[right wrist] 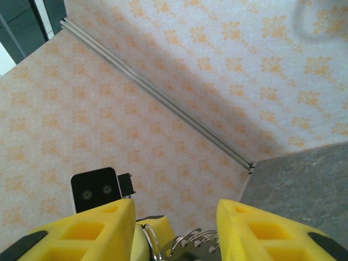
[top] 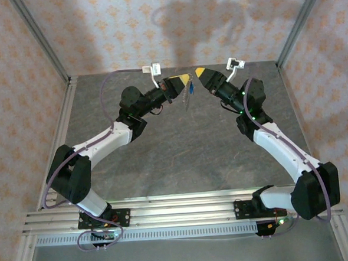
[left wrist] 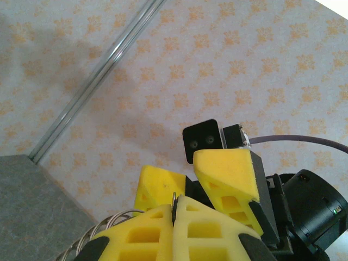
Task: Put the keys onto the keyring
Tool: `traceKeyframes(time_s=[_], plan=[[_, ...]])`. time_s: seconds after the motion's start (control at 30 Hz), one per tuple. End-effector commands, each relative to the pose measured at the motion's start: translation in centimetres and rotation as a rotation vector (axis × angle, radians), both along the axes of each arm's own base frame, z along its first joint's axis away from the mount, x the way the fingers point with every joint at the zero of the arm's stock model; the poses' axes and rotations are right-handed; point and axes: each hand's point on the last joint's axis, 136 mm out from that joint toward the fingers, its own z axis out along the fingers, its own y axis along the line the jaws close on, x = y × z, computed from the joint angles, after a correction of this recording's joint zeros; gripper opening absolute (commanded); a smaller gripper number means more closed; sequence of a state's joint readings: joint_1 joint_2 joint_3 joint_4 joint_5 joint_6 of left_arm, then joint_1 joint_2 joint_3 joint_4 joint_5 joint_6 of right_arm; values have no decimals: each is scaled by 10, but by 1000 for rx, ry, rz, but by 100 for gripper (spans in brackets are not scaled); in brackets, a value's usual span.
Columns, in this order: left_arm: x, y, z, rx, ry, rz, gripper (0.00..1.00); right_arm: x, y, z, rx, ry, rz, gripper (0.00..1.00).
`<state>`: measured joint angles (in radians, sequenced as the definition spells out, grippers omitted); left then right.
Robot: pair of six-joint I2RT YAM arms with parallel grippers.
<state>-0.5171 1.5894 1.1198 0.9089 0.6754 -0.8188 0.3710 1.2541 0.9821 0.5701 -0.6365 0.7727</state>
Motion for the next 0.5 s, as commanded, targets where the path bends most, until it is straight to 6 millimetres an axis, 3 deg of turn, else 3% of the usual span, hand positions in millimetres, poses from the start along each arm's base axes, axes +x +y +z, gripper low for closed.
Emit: traceKeyframes(time_s=[0.0, 0.33, 0.47], plan=[[-10, 1, 35, -64, -86, -6, 0, -12, 9, 19, 26, -78, 46, 42], [-13, -2, 37, -65, -97, -7, 0, -12, 18, 7, 12, -56, 58, 34], [-11, -3, 33, -51, -76, -5, 0, -13, 21, 4, 6, -52, 66, 24]])
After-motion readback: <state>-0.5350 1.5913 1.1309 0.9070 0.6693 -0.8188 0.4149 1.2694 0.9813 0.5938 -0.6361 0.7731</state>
